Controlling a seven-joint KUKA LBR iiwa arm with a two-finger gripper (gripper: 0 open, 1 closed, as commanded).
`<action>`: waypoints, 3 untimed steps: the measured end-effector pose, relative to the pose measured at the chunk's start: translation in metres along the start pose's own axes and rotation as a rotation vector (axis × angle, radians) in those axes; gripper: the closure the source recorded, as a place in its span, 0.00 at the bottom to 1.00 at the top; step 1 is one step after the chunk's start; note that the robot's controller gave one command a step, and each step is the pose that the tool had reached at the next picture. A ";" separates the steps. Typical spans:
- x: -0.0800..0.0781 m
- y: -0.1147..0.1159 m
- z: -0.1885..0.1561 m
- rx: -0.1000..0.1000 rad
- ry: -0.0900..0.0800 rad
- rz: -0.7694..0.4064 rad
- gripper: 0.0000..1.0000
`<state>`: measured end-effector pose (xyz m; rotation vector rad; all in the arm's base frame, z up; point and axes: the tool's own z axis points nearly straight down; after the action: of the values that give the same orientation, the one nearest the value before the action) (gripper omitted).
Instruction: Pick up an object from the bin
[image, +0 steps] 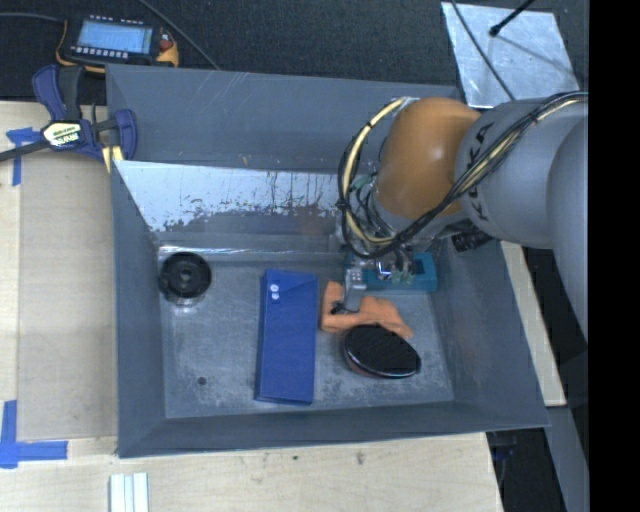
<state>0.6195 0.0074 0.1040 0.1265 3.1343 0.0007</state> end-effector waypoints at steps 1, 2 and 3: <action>0.002 -0.002 0.009 0.000 0.001 0.006 0.00; -0.002 -0.073 0.026 -0.010 -0.022 -0.147 1.00; -0.002 -0.073 0.026 -0.010 -0.022 -0.147 1.00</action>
Offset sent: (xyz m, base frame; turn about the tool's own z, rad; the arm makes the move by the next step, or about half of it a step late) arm -0.0120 -0.0788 -0.0335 -0.1495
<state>0.6154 -0.0658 0.0780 -0.1029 3.1126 0.0140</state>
